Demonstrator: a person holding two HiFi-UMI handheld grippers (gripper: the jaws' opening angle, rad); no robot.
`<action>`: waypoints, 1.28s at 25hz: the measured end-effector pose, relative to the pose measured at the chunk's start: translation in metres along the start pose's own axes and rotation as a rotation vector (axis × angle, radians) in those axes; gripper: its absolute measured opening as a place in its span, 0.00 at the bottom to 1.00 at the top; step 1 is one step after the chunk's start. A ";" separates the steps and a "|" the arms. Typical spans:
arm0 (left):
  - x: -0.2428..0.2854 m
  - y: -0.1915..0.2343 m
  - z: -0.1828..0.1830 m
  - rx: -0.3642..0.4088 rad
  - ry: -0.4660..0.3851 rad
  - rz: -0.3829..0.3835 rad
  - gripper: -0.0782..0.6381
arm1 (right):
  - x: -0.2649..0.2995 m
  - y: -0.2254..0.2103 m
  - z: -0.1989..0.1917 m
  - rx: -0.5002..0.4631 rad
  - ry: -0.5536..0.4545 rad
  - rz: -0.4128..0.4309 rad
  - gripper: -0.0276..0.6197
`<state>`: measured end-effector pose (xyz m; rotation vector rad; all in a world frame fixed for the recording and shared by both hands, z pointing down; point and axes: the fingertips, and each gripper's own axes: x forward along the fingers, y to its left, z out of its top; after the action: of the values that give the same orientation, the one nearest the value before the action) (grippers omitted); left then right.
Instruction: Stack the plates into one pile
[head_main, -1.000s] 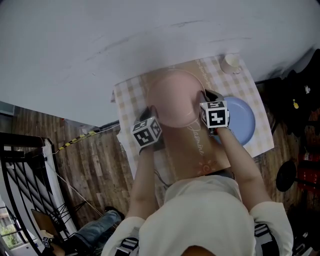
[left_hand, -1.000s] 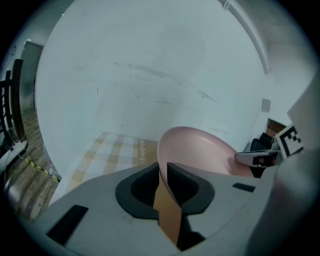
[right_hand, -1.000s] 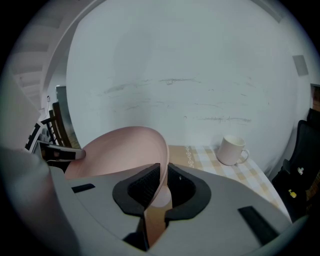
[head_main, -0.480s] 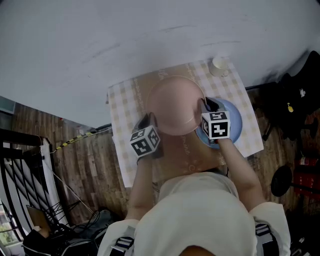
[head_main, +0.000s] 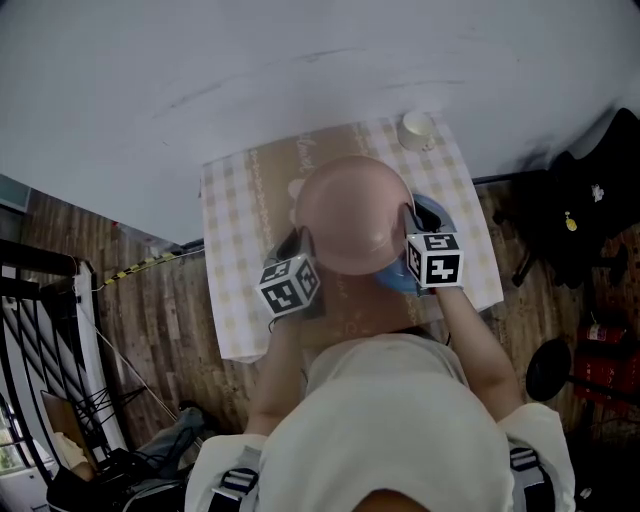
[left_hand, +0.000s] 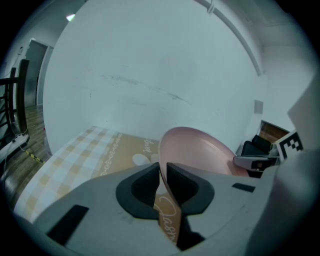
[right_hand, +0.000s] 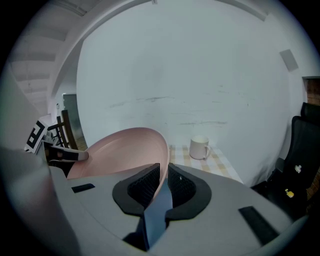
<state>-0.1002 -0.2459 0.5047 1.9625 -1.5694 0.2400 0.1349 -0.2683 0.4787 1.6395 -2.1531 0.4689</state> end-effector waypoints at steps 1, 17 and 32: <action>-0.001 -0.005 -0.003 0.000 0.002 0.002 0.17 | -0.003 -0.005 -0.002 0.002 0.000 0.002 0.11; 0.007 -0.079 -0.056 0.072 0.072 0.021 0.17 | -0.036 -0.077 -0.044 0.024 0.040 0.009 0.11; 0.028 -0.110 -0.112 0.124 0.176 0.081 0.19 | -0.034 -0.121 -0.083 0.036 0.114 0.018 0.10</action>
<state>0.0352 -0.1941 0.5701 1.9139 -1.5526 0.5397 0.2689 -0.2309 0.5373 1.5731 -2.0889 0.5951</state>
